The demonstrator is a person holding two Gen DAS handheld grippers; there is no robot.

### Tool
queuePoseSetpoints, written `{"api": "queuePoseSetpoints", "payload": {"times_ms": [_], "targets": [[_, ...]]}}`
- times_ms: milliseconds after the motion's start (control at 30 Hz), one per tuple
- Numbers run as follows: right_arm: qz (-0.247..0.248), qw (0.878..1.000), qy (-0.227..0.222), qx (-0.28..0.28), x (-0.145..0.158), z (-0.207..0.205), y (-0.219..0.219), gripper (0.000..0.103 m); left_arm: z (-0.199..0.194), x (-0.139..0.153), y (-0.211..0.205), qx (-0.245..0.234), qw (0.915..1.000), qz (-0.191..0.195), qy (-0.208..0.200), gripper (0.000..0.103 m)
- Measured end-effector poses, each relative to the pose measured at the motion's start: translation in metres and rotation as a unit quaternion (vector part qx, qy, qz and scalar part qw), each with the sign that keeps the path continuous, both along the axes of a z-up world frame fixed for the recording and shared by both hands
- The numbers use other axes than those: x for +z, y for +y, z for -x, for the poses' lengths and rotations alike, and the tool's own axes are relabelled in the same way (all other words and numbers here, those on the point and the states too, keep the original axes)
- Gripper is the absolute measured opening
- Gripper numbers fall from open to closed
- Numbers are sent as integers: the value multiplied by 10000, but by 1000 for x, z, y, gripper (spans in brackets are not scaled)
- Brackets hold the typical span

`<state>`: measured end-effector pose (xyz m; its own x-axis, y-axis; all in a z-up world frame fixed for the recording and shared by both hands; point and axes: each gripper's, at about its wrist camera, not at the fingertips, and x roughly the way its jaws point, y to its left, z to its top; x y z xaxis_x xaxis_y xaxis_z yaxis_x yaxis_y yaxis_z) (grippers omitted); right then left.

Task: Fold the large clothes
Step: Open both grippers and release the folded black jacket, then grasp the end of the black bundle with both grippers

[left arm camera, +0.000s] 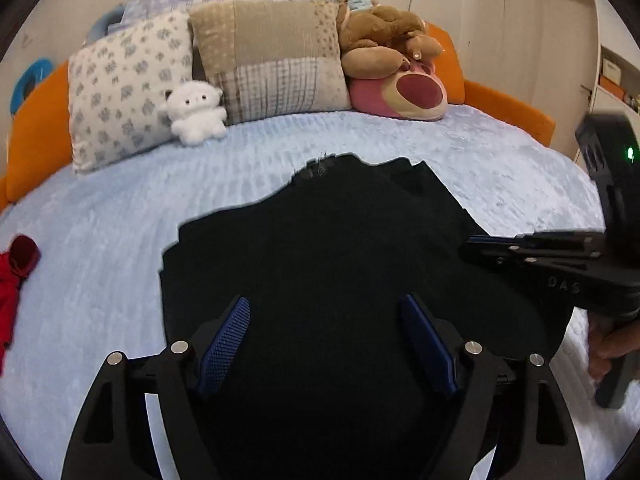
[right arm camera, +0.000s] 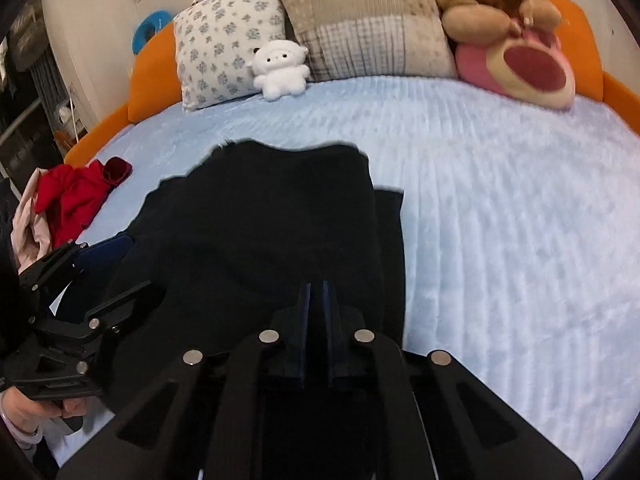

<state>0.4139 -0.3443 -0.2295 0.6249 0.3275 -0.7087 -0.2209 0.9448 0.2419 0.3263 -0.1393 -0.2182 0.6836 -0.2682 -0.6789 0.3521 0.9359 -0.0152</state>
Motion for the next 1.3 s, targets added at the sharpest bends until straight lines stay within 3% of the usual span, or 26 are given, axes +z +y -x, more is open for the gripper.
{"api": "queuePoseSetpoints", "payload": {"times_ms": [133,233,333,400,500,633,800,867,967,1067,1133,1200,1267,1300], "targets": [[172,9996,-188,-84,-6,0,8,5,-1,-9,5,-14,9999,144,-50,81],[196,9997,-172,-16,9,6,7,7,0,3,10,-47,9995,240,222,81],[-45,9990,-448,12,40,35,-6,11,22,31,28,59,9987,433,251,85],[-89,9977,-663,105,57,66,-13,11,36,40,39,64,9993,336,146,87],[-17,9972,-734,173,59,96,-17,11,54,34,60,229,9984,331,395,87],[23,9989,-397,236,36,106,-13,8,57,7,74,319,9954,415,802,91],[1,10000,0,85,5,88,-17,6,48,-14,71,348,9924,394,1114,96],[250,9996,-78,132,4,88,-11,5,47,-22,73,382,9910,500,1180,99],[241,9996,35,131,9,88,-11,6,42,-22,81,411,9867,770,1370,101],[-74,9999,85,29,26,98,-25,10,52,-4,94,512,9831,1025,1426,99],[-388,9991,170,-22,34,110,-42,21,61,3,102,503,9819,1135,1431,99],[-1243,9899,678,-85,27,113,-64,41,66,-2,113,468,9724,1347,1846,99],[-2048,9705,1250,-231,12,113,-84,54,64,-17,127,442,9487,1958,2442,99],[-2532,9532,1611,-359,0,111,-97,62,61,-28,135,462,9298,2374,2774,99]]}}
